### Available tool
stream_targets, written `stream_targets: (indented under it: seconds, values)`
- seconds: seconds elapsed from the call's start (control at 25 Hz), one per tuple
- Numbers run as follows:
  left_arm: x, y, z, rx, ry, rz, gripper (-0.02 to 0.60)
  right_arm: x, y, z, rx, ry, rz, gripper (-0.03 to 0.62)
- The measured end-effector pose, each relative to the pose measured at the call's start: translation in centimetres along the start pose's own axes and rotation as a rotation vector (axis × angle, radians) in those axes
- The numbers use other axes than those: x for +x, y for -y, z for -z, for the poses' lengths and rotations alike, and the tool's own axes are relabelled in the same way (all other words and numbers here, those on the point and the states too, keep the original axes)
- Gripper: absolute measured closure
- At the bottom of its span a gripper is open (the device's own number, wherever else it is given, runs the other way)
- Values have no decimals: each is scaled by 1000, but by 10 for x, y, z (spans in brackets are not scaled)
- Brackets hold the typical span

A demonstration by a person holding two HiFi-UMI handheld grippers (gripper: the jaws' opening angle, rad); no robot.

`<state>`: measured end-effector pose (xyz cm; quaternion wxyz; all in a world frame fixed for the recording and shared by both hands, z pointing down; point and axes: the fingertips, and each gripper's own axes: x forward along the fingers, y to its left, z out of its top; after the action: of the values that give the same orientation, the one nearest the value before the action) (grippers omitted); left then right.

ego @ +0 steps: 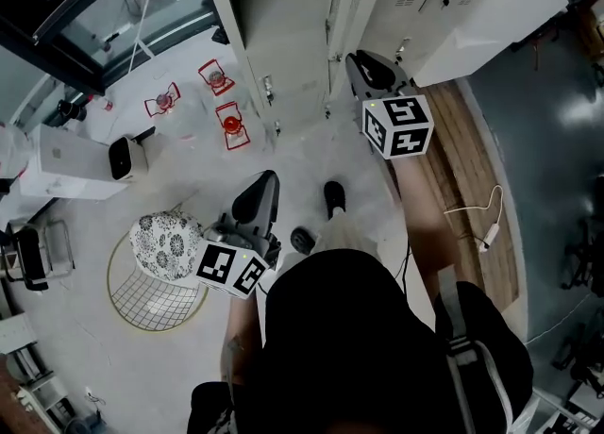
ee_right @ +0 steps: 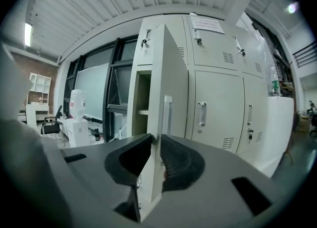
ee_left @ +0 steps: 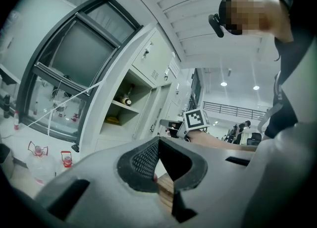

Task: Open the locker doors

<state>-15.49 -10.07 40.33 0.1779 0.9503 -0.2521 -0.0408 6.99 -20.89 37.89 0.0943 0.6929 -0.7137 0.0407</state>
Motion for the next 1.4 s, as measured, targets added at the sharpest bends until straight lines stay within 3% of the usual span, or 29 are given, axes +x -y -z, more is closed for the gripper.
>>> stream_targets:
  seconds: [0.24, 0.52, 0.76, 1.4]
  values:
    - [5, 11, -1, 11, 1, 19, 566, -12, 18, 5, 38, -9, 23, 543]
    - [33, 28, -6, 31, 18, 10, 566, -20, 38, 8, 83, 5, -24, 543]
    - [73, 51, -4, -13, 40, 12, 566, -29, 72, 12, 87, 5, -71, 543]
    - [145, 118, 16, 29, 54, -93, 566, -39, 144, 18, 88, 35, -183, 545]
